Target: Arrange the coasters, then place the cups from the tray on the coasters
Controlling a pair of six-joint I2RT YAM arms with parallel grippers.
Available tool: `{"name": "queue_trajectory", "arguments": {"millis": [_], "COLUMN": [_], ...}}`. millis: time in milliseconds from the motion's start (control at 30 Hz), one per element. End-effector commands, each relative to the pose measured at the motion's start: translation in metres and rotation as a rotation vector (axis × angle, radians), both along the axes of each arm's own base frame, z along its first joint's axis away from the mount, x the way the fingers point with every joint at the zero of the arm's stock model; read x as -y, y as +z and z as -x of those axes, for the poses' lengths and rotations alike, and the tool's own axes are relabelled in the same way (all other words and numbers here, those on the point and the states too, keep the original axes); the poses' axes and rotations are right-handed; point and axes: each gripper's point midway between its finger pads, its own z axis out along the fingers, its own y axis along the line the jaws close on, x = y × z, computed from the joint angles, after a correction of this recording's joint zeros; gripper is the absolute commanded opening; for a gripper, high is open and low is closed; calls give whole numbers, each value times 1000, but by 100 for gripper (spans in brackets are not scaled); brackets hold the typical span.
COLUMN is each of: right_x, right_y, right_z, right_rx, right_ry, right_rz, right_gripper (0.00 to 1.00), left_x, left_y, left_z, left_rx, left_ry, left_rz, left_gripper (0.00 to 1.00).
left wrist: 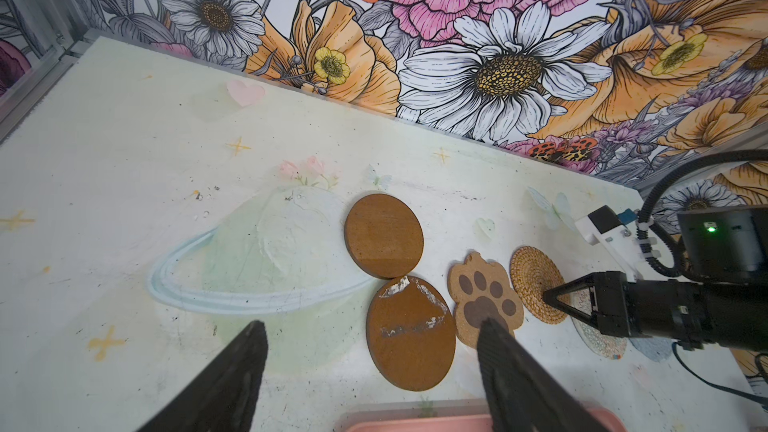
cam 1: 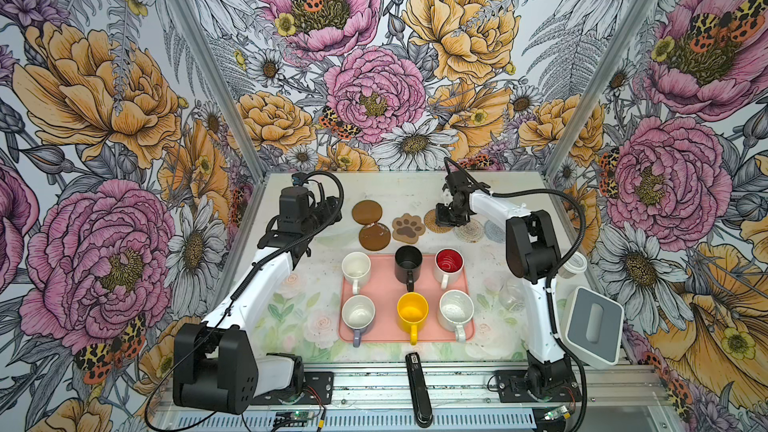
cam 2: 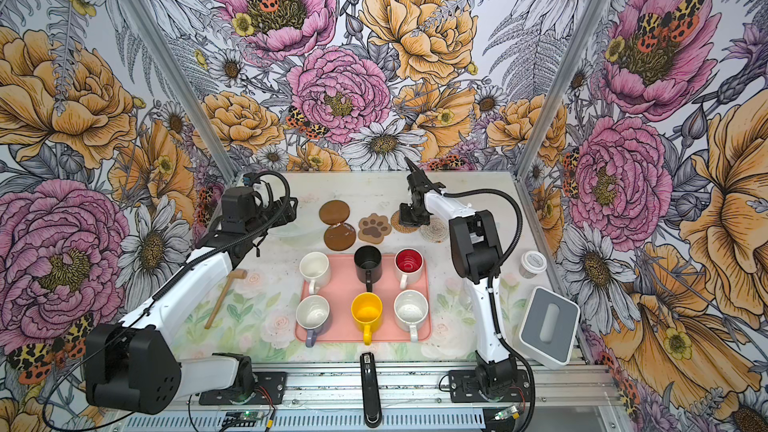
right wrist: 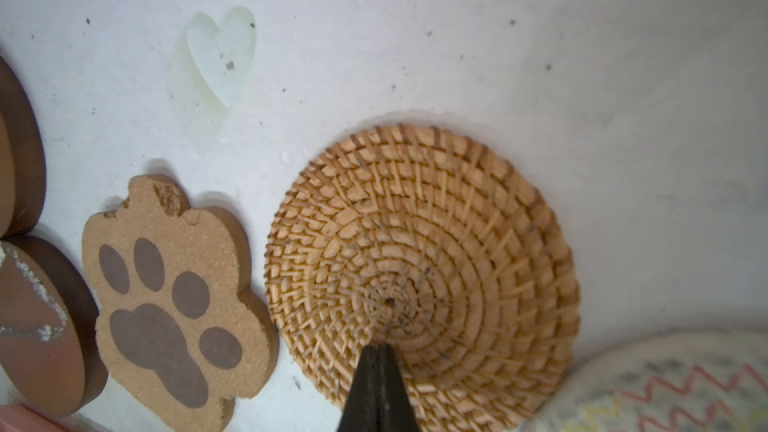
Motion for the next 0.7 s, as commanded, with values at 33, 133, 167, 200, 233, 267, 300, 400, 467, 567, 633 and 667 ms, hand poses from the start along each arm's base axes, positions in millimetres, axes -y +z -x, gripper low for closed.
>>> {"name": "queue_trajectory", "arguments": {"millis": [33, 133, 167, 200, 233, 267, 300, 400, 467, 567, 633, 667], "right_x": [1, 0, 0, 0, 1, 2, 3, 2, 4, 4, 4, 3], "right_y": [-25, -25, -25, -25, -25, -26, -25, -26, -22, -6, 10, 20], "right_z": [39, 43, 45, 47, 48, 50, 50, 53, 51, 42, 33, 28], "right_rx": [-130, -137, -139, -142, -143, -148, -147, -151, -136, -86, -40, -14], "right_ry": [39, 46, 48, 48, 49, 48, 48, 51, 52, 64, 57, 57], "right_rz": [47, 44, 45, 46, 48, 52, 54, 55, 63, 68, 69, 63], "right_gripper": [0, 0, 0, 0, 0, 0, 0, 0, 0, 0, 0, 0], "left_x": [2, 2, 2, 2, 1, 1, 2, 2, 2, 2, 3, 2], "left_y": [9, 10, 10, 9, 9, 9, 9, 8, 8, 9, 9, 9], "left_z": [3, 3, 3, 3, 3, 3, 3, 3, 3, 3, 3, 3], "left_rx": [28, 30, 30, 30, 28, 28, 30, 28, 28, 30, 30, 32], "left_ry": [-2, -1, -1, -1, 1, 0, -1, -1, -1, 1, -2, -1], "left_rz": [-9, -8, -8, -8, -9, -8, -8, -8, -8, -7, -6, -5], "left_gripper": [81, 81, 81, 81, 81, 81, 81, 81, 81, 81, 81, 81]}}
